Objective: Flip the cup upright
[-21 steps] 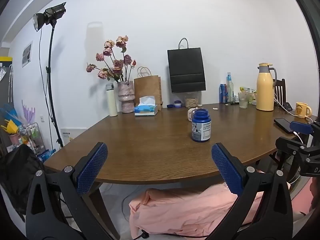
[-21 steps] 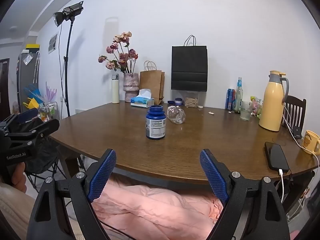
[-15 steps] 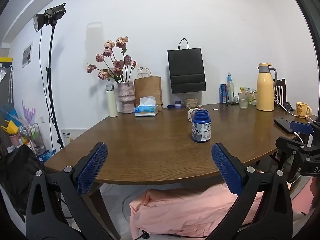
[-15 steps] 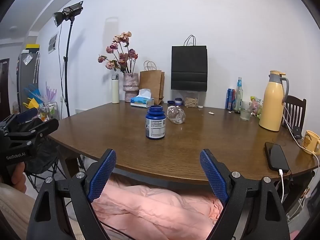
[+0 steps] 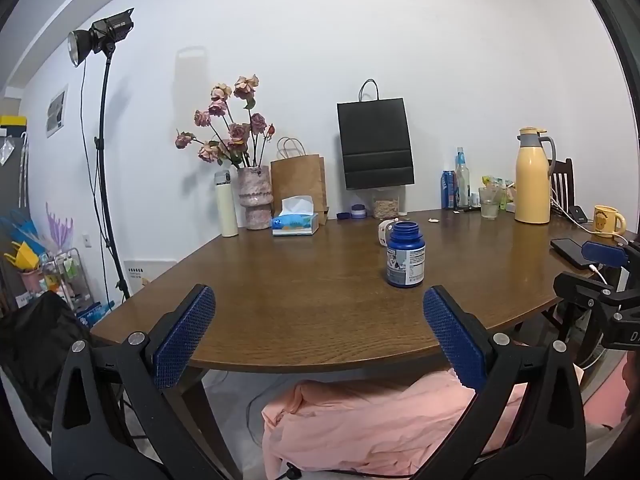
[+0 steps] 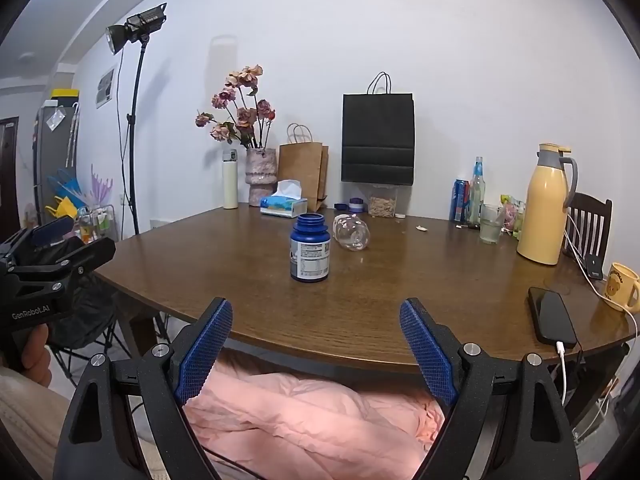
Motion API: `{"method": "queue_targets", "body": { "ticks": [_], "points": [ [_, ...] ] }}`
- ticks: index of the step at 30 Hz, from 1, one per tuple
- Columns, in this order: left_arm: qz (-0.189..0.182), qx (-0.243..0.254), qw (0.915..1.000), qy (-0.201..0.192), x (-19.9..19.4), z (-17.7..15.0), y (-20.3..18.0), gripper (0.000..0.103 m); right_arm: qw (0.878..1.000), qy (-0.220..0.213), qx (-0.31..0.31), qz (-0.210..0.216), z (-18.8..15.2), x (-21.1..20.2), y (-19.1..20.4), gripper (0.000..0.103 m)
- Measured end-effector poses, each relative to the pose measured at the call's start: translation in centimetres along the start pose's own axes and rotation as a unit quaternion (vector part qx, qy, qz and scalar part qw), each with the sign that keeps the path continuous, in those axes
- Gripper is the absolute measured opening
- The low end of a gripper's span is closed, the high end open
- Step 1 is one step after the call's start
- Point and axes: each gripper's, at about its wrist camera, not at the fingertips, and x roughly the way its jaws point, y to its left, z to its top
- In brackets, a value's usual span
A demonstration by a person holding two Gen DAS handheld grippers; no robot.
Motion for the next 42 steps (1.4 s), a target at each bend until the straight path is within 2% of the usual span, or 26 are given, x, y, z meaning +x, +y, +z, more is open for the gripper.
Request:
{"method": "queue_targets", "body": {
  "ticks": [42],
  "points": [
    [0.003,0.000,1.0000,-0.001,-0.08,-0.19,0.23,0.103,1.000,0.000,0.001,-0.001,-0.15,0.20,-0.10,0.090]
  ]
}}
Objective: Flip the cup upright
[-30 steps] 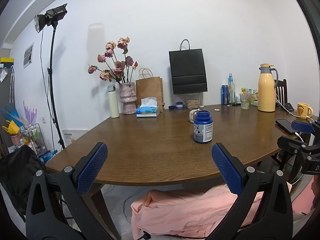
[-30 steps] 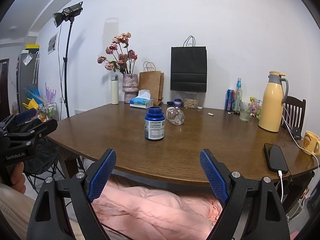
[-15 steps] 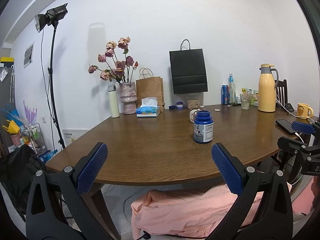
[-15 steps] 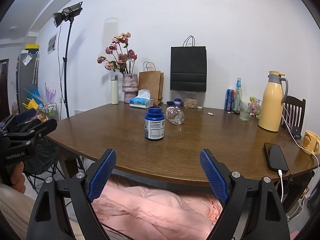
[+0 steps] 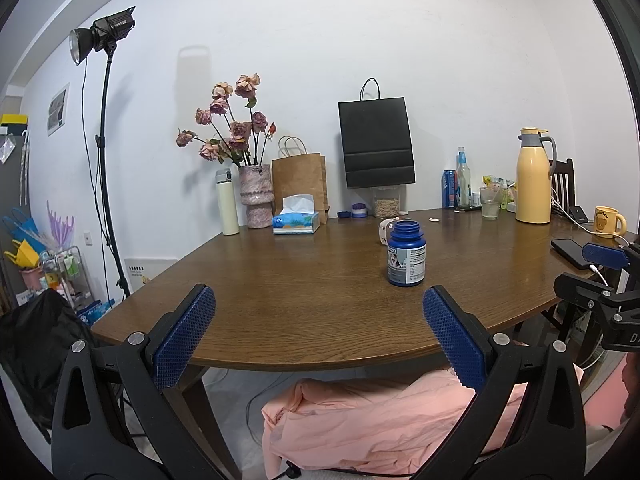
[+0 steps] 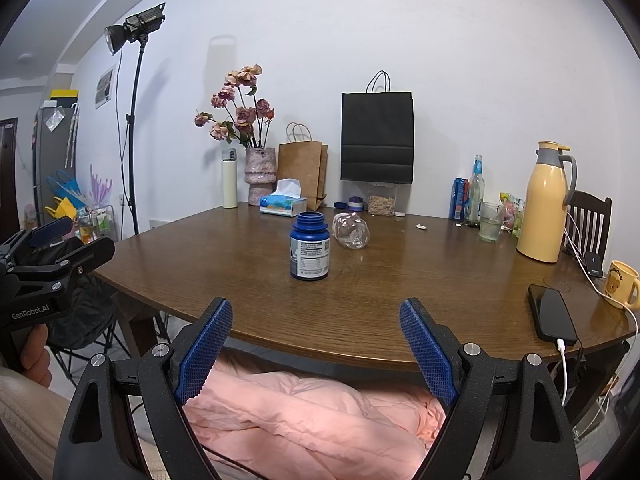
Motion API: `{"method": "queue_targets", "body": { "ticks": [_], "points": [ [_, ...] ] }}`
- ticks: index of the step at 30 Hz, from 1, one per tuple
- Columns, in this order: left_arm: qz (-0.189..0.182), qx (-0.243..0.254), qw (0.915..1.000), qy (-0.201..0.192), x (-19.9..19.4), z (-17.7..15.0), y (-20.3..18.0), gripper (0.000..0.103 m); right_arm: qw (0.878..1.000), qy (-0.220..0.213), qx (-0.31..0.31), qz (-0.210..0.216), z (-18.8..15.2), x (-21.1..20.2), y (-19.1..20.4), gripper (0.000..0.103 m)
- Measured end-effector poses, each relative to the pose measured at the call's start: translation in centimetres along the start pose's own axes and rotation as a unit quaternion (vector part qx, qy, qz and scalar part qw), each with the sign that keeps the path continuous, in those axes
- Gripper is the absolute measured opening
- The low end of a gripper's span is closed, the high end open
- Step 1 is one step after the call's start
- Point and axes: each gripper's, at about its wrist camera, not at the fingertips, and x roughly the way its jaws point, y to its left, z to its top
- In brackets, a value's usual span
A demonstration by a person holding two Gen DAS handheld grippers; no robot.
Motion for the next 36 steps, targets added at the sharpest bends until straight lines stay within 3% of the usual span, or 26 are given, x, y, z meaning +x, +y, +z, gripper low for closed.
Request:
{"method": "queue_targets", "body": {
  "ticks": [32,36],
  "points": [
    [0.000,0.002,1.0000,0.004,0.2,-1.0,-0.4,0.103,1.000,0.004,0.003,-0.003,-0.3,0.1,-0.3,0.090],
    [0.003,-0.002,1.0000,0.004,2.2,-0.5,-0.1,0.103,1.000,0.009,0.000,-0.013,0.8,1.5,-0.8,0.090]
  ]
}}
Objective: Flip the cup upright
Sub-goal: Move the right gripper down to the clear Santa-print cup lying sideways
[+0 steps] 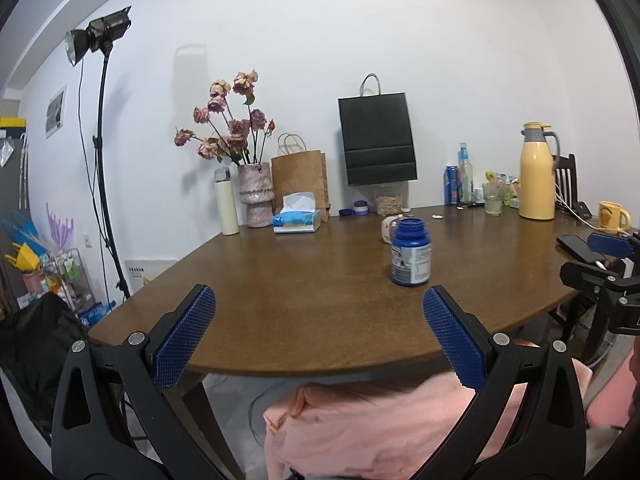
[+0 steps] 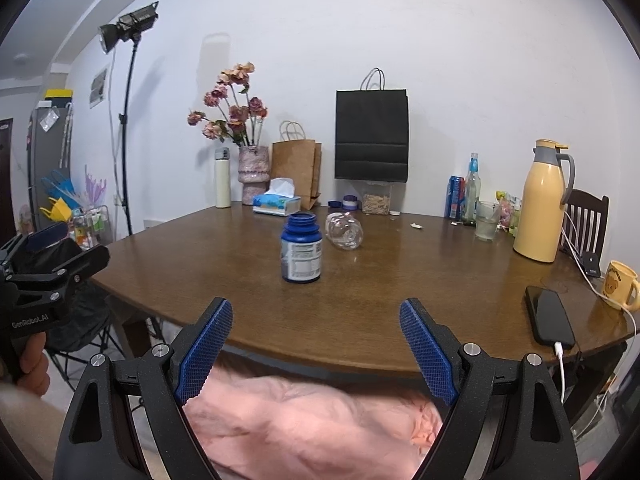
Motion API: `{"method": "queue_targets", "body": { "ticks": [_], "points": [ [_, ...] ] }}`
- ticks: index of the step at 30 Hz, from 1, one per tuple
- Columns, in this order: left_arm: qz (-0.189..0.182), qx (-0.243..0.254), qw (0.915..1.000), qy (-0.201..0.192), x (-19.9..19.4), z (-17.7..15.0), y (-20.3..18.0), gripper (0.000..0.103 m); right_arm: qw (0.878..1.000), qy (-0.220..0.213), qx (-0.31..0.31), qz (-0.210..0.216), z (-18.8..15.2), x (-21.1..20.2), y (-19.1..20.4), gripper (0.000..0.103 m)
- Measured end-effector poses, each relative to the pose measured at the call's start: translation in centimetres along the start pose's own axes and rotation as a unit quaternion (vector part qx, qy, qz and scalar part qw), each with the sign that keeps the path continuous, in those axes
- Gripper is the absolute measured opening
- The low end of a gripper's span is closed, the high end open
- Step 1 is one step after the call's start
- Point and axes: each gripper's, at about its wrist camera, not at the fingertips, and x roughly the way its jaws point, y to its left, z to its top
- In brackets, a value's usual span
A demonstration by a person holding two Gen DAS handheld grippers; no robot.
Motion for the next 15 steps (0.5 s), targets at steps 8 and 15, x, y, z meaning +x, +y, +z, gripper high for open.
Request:
{"method": "queue_targets", "body": {
  "ticks": [8,15],
  "points": [
    [0.012,-0.064,0.9959,0.063,10.3,4.0,2.5,0.103,0.998,0.061,0.000,0.016,6.7,9.6,-3.3,0.090],
    [-0.055,-0.049,0.9890,0.128,19.6,7.5,1.7,0.103,0.985,0.158,-0.025,0.070,12.2,22.0,-5.7,0.090]
  ]
}}
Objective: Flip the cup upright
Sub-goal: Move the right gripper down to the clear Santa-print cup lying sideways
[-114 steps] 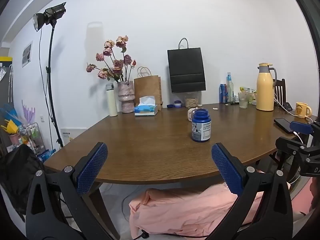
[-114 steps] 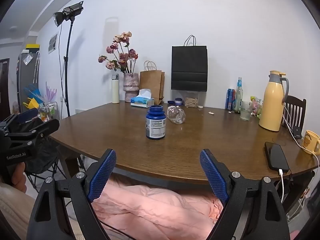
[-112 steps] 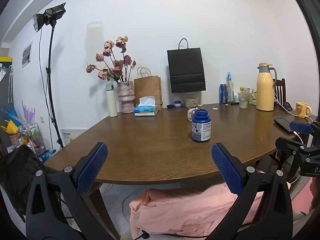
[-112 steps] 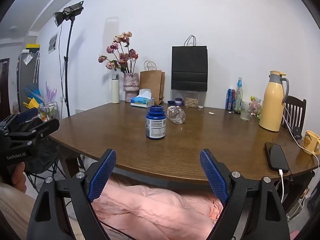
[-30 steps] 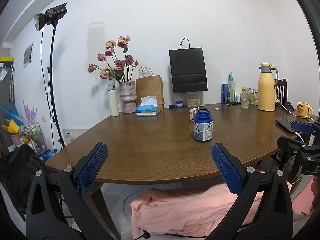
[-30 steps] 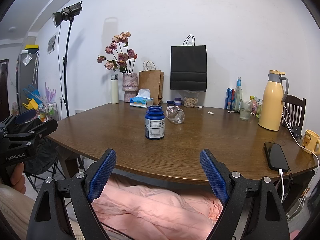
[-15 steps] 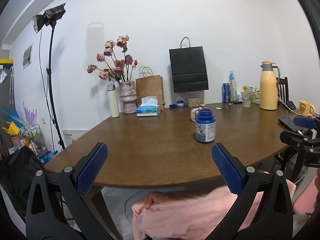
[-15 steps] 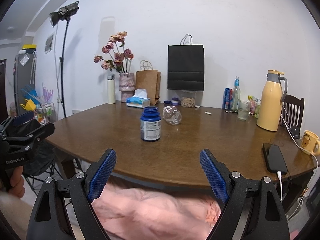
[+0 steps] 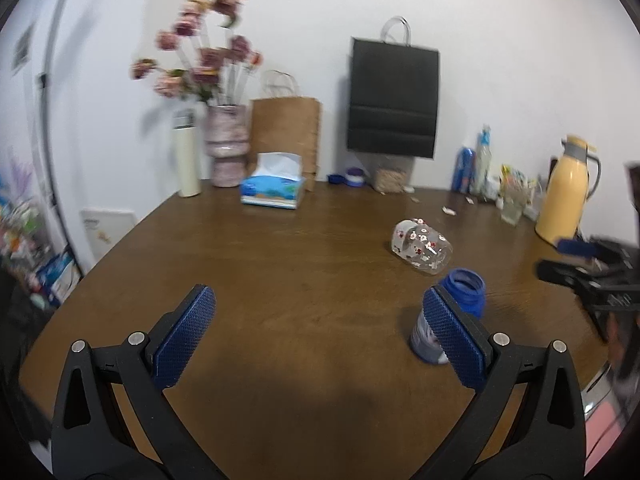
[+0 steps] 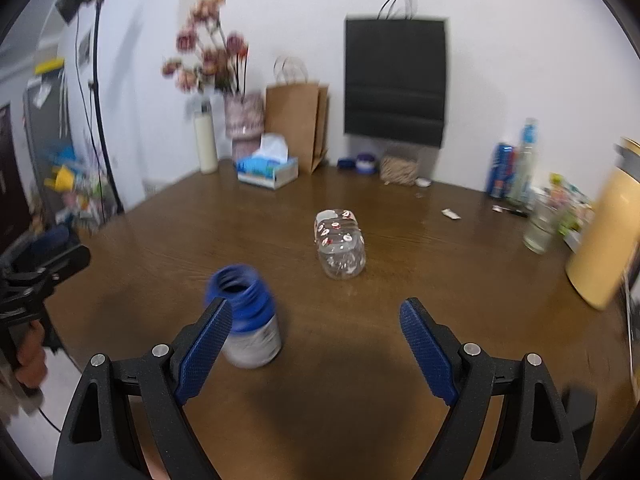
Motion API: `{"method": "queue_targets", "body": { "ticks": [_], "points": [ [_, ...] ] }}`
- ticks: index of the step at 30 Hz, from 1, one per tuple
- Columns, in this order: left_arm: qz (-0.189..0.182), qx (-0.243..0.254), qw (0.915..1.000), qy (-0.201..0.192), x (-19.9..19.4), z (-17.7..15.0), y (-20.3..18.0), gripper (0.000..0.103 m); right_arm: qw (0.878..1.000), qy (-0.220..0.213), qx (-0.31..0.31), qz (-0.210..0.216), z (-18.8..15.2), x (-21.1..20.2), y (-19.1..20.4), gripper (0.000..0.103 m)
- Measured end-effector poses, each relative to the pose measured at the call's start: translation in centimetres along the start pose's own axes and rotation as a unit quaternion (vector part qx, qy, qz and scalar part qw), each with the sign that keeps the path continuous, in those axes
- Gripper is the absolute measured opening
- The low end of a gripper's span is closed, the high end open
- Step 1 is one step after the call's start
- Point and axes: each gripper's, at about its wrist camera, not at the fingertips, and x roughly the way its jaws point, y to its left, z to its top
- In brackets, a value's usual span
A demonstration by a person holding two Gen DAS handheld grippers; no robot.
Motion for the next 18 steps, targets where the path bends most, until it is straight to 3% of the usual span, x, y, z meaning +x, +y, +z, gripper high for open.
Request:
{"method": "queue_targets", "body": {
  "ticks": [4,11,18],
  "points": [
    [-0.009,0.026,0.9983,0.051,4.9,2.0,-0.7,0.103,0.998,0.057,-0.010,0.008,3.7,6.5,-2.3,0.090],
    [-0.026,0.036,0.9929,0.110,12.2,4.1,-0.9,0.103,0.994,0.102,0.003,0.043,8.5,15.6,-3.4,0.090],
    [-0.070,0.034,0.9835,0.163,19.0,6.6,-1.9,0.103,0.982,0.185,-0.021,0.040,9.1,22.2,-3.1,0.090]
  ]
}}
